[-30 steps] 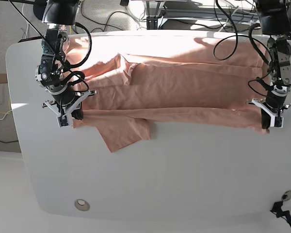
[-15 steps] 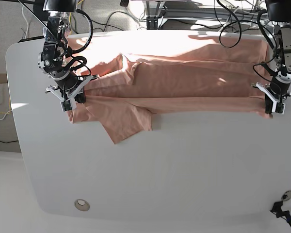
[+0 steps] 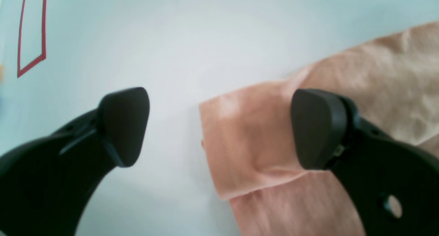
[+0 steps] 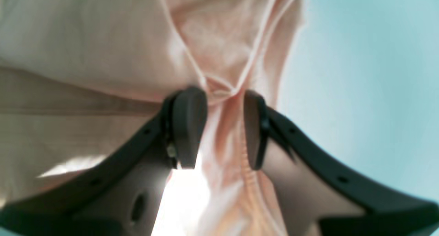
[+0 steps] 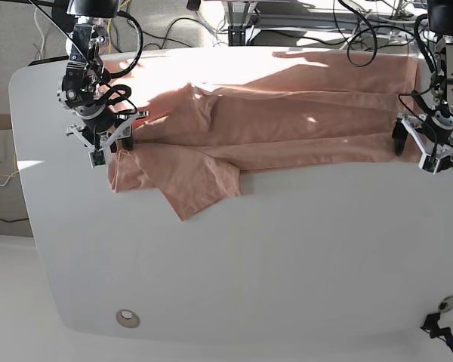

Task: Fold the T-shirt properly
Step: 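Release the hem and move the right gripper toward the sleeve, then grasp the shirt edge with the right gripper and tuck it inward, then move the left gripper along the folded edge to the shirt's end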

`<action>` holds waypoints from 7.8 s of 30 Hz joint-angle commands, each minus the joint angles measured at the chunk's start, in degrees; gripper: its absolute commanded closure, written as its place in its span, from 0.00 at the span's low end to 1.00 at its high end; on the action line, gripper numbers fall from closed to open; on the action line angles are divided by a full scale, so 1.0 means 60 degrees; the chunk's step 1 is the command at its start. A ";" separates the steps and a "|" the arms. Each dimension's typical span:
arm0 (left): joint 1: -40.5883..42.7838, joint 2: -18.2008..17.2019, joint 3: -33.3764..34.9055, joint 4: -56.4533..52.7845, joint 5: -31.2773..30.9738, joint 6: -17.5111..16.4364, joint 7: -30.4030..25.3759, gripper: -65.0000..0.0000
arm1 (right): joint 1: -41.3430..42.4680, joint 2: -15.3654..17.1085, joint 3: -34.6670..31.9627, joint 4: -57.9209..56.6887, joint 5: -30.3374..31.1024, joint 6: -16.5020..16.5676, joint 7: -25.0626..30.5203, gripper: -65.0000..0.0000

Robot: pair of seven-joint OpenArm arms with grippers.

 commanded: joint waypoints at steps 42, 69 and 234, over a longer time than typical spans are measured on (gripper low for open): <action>-0.0391 0.0363 -0.0401 0.0092 -0.0073 0.0095 -0.0179 0.03 | 0.4455 -0.1721 -0.1855 -0.5223 0.0155 0.0733 0.1156 0.79; -0.0655 0.0377 -0.0372 -0.0758 -0.0059 0.0095 -0.0179 0.03 | 0.0294 -0.1692 -0.1841 0.3055 0.0170 0.2909 -0.4104 1.00; -0.4333 0.1447 0.0522 -0.3688 -0.0952 0.0081 0.0890 0.42 | 0.1173 0.0242 -0.1460 -0.1912 0.0155 0.2909 -0.0309 1.00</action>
